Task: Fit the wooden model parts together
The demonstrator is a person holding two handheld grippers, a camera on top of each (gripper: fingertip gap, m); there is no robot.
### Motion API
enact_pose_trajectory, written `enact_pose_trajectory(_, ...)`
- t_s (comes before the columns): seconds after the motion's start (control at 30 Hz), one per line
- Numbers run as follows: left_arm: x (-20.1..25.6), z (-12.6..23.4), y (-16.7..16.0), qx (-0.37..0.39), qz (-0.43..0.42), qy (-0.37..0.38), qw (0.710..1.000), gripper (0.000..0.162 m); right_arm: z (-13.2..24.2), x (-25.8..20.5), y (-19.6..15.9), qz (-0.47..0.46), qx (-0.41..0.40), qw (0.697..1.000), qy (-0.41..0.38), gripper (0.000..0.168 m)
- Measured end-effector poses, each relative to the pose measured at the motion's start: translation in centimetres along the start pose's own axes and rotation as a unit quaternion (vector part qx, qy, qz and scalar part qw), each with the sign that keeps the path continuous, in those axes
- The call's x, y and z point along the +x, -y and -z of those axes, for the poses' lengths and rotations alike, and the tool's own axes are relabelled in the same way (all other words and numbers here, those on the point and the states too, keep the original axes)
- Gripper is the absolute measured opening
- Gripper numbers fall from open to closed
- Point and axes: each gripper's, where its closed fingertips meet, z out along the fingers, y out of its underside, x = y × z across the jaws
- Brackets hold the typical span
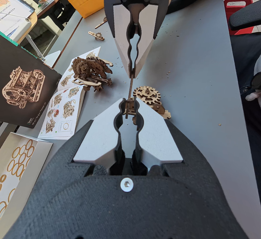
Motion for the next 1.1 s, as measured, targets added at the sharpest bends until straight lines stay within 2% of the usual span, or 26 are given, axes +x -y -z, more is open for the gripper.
enact_pose_trajectory(0.17,0.0,-0.4,1.2,0.032,0.020,-0.005,0.999,0.010,2.7,0.3,1.5,0.006,0.027,0.999,-0.032,0.003)
enact_pose_trajectory(0.3,0.0,-0.8,1.0,0.009,0.022,0.000,1.000,0.014,3.8,0.2,1.1,0.032,-0.010,0.998,-0.059,0.003)
enact_pose_trajectory(0.5,-0.3,-0.6,-0.8,-0.033,0.045,-0.011,0.998,0.028,3.7,0.0,1.1,0.047,-0.025,0.997,-0.056,0.002)
enact_pose_trajectory(0.67,-0.3,-0.6,-1.5,-0.053,0.056,-0.024,0.997,0.024,3.2,0.1,1.2,0.057,-0.011,0.997,-0.042,0.003)
enact_pose_trajectory(0.97,-0.3,-0.7,-1.4,-0.047,0.045,-0.034,0.997,0.021,1.8,0.5,1.4,0.060,0.004,0.998,-0.004,0.003)
enact_pose_trajectory(1.07,-0.6,-0.6,-1.3,-0.039,0.053,-0.031,0.997,0.022,1.5,0.7,0.9,0.078,-0.018,0.997,-0.012,0.003)
enact_pose_trajectory(1.1,-0.7,-0.5,-1.3,-0.038,0.055,-0.027,0.997,0.028,1.5,0.7,0.9,0.072,-0.015,0.997,-0.010,0.003)
